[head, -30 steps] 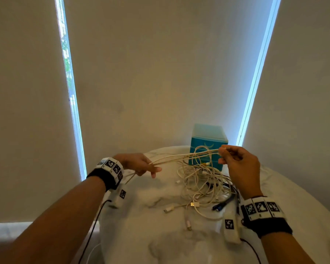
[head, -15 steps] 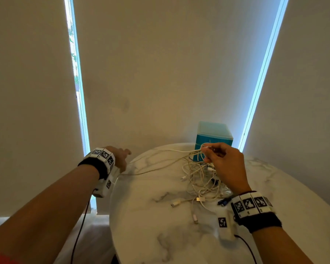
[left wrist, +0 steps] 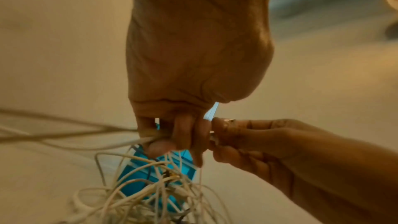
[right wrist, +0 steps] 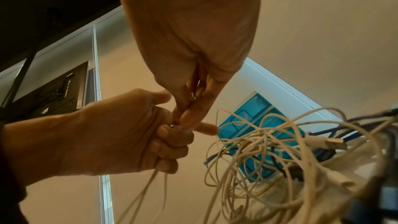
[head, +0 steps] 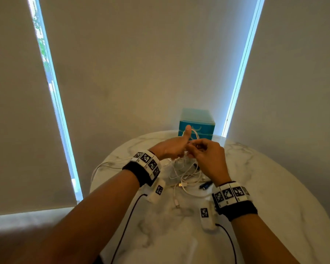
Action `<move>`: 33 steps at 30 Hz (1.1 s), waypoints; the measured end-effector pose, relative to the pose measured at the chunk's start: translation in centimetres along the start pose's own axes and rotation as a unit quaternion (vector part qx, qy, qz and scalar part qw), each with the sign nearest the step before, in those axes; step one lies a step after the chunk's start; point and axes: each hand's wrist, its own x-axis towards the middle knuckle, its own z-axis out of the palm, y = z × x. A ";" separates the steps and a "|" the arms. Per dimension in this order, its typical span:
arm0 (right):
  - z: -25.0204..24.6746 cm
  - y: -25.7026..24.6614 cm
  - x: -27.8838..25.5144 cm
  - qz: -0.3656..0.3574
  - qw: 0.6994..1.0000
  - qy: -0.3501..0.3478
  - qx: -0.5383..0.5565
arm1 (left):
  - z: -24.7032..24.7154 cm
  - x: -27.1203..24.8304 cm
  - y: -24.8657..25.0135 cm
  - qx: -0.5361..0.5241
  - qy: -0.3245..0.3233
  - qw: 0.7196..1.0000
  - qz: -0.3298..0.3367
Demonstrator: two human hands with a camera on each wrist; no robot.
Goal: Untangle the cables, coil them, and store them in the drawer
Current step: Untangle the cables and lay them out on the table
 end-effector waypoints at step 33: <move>-4.1 4.6 -0.6 -0.016 0.997 -0.052 -0.050 | 4.7 3.6 -2.3 -0.275 0.081 0.956 0.055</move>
